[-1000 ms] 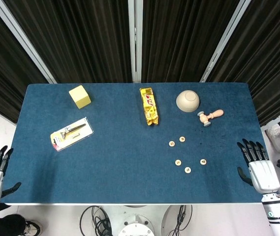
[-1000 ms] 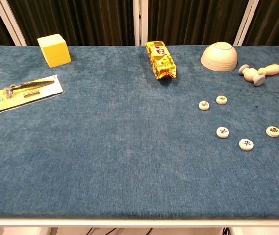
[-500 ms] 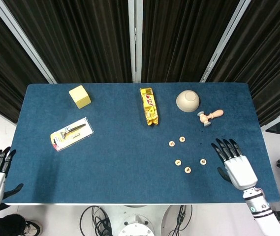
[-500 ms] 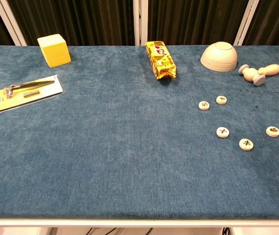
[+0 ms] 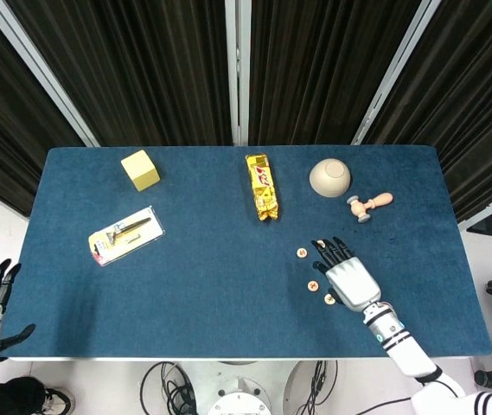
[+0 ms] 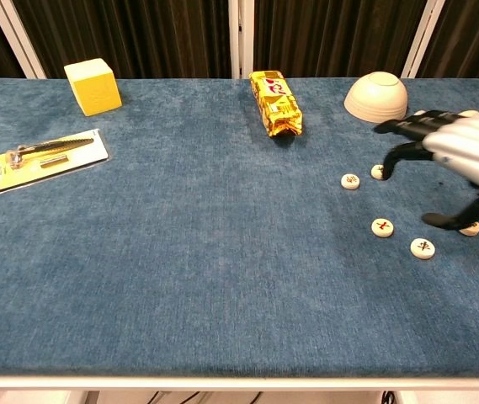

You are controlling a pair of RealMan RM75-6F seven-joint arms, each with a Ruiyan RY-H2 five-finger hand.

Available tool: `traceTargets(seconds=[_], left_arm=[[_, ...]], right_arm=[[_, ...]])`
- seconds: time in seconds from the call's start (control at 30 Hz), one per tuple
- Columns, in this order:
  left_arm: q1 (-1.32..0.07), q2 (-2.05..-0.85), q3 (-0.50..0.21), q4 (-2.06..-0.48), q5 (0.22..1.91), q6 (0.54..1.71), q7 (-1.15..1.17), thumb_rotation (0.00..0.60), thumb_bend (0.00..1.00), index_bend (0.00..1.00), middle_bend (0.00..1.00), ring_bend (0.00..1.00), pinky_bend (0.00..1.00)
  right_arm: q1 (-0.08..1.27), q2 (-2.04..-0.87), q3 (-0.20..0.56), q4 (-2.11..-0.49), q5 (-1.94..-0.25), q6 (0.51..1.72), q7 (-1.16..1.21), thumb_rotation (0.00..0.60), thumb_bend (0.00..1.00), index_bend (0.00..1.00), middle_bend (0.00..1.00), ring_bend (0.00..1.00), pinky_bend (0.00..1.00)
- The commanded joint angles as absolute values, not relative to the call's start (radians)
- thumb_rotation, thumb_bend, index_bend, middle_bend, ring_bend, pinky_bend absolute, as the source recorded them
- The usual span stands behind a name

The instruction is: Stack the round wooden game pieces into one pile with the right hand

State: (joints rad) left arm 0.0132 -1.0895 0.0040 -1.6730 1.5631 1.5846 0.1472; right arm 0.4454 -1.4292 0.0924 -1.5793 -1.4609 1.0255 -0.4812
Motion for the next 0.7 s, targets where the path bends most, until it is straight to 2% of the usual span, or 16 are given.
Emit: traceTargets(seconds=[0.03,0.57,0.7], left_arm=[[0.014,-1.088,0.004,-1.673,1.56,1.584,0.144,0.6,0.07,0.03,0.0,0.0,0.0],[0.014,-1.08,0.001,-1.682,1.547,1.573,0.135,0.6,0.08,0.03,0.0,0.0,0.0],[0.016,-1.079,0.001,-1.682,1.549,1.576,0.132,0.6,0.07,0.03,0.0,0.0,0.0]], right_arm=[[0.468,-1.462,0.102,-1.572,-1.421,1.0,-0.518,0.6,0.21,0.34,0.0,0.0,0.0],[0.503,-1.515,0.069,-1.533,-1.356,0.976,-0.552,0.6,0.21,0.35,0.0,0.0,0.0],[0.508,-1.524,0.064,-1.524,-1.345,0.977,-0.559,0.6,0.21,0.38,0.0,0.0,0.0]])
